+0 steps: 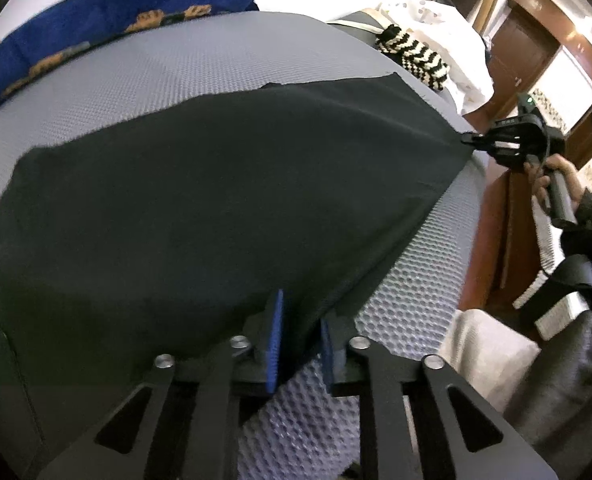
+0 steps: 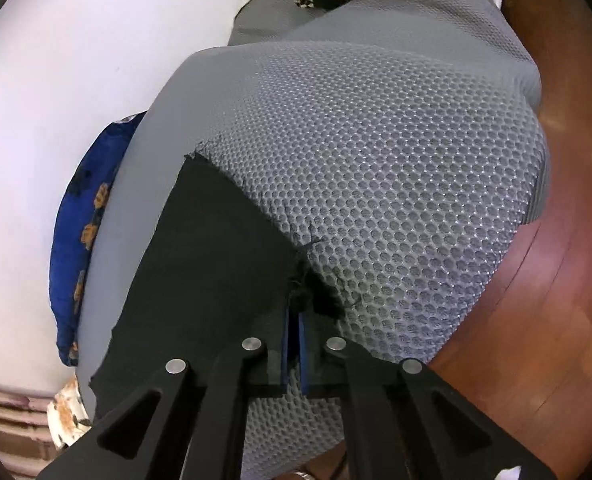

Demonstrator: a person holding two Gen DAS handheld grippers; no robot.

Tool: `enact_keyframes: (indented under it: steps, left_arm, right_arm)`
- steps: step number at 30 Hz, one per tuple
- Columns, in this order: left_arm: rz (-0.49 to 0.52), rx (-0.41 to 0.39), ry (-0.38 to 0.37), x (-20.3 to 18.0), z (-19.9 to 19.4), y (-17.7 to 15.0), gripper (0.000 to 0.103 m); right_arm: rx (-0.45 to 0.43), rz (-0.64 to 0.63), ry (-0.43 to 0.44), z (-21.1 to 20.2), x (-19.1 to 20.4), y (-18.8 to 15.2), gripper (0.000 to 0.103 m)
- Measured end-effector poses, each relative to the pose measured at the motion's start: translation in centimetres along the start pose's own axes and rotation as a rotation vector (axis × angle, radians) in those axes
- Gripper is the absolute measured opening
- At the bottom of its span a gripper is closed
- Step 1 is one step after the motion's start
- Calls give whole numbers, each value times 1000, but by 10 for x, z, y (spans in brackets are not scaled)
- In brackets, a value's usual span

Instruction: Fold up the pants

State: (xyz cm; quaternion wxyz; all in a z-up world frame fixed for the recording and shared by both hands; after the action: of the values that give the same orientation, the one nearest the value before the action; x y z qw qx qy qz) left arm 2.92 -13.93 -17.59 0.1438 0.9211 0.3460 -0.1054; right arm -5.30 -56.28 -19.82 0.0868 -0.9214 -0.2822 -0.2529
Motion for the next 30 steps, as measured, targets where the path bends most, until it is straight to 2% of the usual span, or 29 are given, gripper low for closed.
enact_keyframes:
  steps: [2,4,5,7,8,10,13,15,18,19,23,26,30]
  left_arm:
    - [-29,9,-34,4,-5,-3,48]
    - [-55,2,-53,7,-15,-6,55]
    - [-64,-18,-65,9,-23,-8,55]
    - [-84,-62,-66,19,-41,-11,56]
    - [-100,-81,-48,25,-47,-12,58]
    - [-153,-129,-8,47,-61,-17,58]
    - [-256,-196,53,82,-77,-22,58]
    - [-338,-235,97,108,-86,-29,58]
    - [-411,-277,162,135,-97,-41,58]
    - [-441,-287,189,146,-101,-47,58]
    - [-537,-317,212,180,-116,-68,58]
    - [-592,-324,234,203,-124,-83,58]
    - [-631,-342,225,222,-132,-95,58]
  right_arm:
    - [15,14,9,-1,-2,2,4]
    - [14,26,4,-6,-3,3,12]
    - [-3,28,-29,-12,-4,3,21]
    - [-51,10,-115,-27,-4,6,26]
    - [-60,-3,-127,-32,-1,8,26]
    - [-60,-49,-124,-38,15,13,26]
    - [-44,-184,-96,-32,71,20,26]
    - [10,-317,-77,-10,127,17,26]
    - [148,-510,-24,37,206,-3,28]
    - [201,-581,-6,55,232,-16,28]
    - [425,-864,58,127,329,-80,28]
    - [564,-1030,68,173,378,-129,31]
    - [664,-1179,65,218,422,-172,34]
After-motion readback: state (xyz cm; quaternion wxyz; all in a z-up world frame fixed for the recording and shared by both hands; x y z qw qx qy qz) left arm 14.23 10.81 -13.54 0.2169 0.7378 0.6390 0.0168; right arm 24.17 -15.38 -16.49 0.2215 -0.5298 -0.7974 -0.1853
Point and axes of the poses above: each gripper's, at about its wrist camera, not at the fingertips, and z roughly the way its jaws point, x to its left, y to its top, the point moved 8 cm from there along z, roughly the way its jaws point, and after that the axes turned 14 degrees about x, right-handed, at the moved point
